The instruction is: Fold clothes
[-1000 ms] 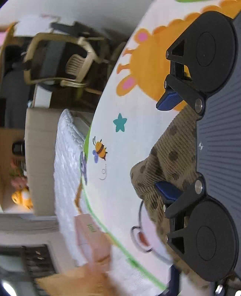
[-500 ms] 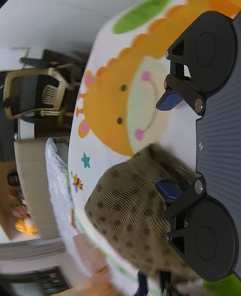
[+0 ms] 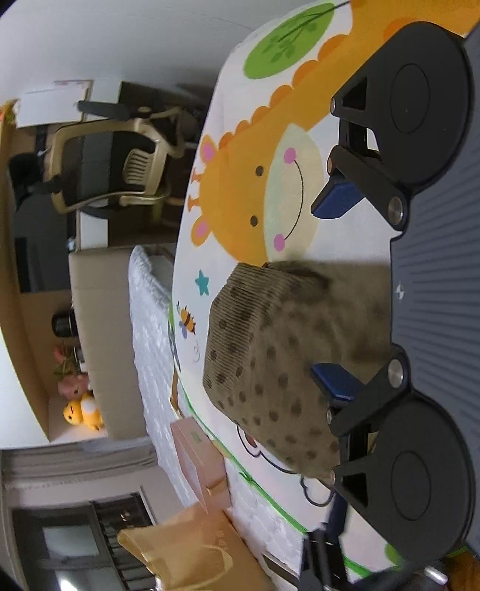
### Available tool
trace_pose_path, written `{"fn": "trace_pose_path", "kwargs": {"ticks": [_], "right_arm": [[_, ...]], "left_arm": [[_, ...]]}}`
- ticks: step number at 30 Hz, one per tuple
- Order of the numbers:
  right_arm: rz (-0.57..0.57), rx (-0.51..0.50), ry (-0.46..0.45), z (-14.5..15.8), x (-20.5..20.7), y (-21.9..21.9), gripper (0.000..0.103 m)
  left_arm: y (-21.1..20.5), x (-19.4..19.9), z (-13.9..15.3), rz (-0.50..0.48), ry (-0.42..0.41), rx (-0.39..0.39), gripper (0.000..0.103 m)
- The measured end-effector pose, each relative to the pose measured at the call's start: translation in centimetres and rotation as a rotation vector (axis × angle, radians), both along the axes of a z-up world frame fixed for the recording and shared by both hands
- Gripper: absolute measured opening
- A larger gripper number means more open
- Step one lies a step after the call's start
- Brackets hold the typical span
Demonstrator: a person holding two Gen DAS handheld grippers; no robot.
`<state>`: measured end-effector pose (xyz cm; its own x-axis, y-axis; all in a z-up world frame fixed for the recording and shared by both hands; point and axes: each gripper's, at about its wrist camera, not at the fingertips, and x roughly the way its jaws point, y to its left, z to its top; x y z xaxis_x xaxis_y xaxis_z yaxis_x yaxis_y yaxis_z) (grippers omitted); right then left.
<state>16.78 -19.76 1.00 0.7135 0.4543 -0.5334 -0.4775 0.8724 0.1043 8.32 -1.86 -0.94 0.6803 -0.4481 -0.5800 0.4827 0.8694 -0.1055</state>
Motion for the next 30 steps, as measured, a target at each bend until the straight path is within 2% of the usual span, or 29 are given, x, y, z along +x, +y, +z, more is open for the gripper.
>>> {"fn": "trace_pose_path", "kwargs": {"ticks": [3, 5, 9, 12, 15, 17, 19, 21, 23, 24, 30], "right_arm": [[-0.001, 0.002, -0.012, 0.3, -0.5, -0.3, 0.088], [-0.012, 0.004, -0.02, 0.4, -0.7, -0.7, 0.092], [-0.012, 0.008, -0.018, 0.1, -0.7, -0.6, 0.092], [0.024, 0.016, -0.012, -0.2, -0.6, 0.4, 0.093], [0.091, 0.013, -0.02, -0.1, -0.5, 2.1, 0.093], [0.155, 0.013, -0.029, 0.0, -0.5, 3.5, 0.093], [0.223, 0.015, -0.02, -0.1, -0.4, 4.9, 0.096], [0.284, 0.013, 0.031, -0.9, 0.0, 6.2, 0.098], [0.291, -0.016, 0.09, -2.5, 0.7, 7.2, 0.1], [0.291, -0.027, 0.088, -3.1, 0.7, 7.5, 0.103], [0.304, -0.028, 0.082, -2.5, 0.3, 7.2, 0.103]], "left_arm": [[-0.6, -1.3, 0.9, -0.126, -0.004, -0.029, 0.086], [0.0, -1.5, 2.2, -0.14, -0.035, -0.051, 0.09], [2.5, 0.4, 4.9, -0.036, -0.111, -0.118, 0.093], [4.1, 3.8, 5.8, 0.043, -0.128, -0.191, 0.093], [4.8, 9.0, 5.5, 0.105, -0.082, -0.283, 0.093], [4.9, 12.7, 4.7, 0.118, -0.025, -0.312, 0.093], [4.7, 16.3, 2.9, 0.128, 0.066, -0.302, 0.093], [4.7, 19.2, 0.6, 0.156, 0.162, -0.305, 0.092], [4.6, 20.0, 0.1, 0.156, 0.154, -0.282, 0.092], [4.5, 20.4, -0.2, 0.156, 0.149, -0.27, 0.092], [3.6, 18.8, -0.1, 0.137, 0.101, -0.179, 0.093]]}}
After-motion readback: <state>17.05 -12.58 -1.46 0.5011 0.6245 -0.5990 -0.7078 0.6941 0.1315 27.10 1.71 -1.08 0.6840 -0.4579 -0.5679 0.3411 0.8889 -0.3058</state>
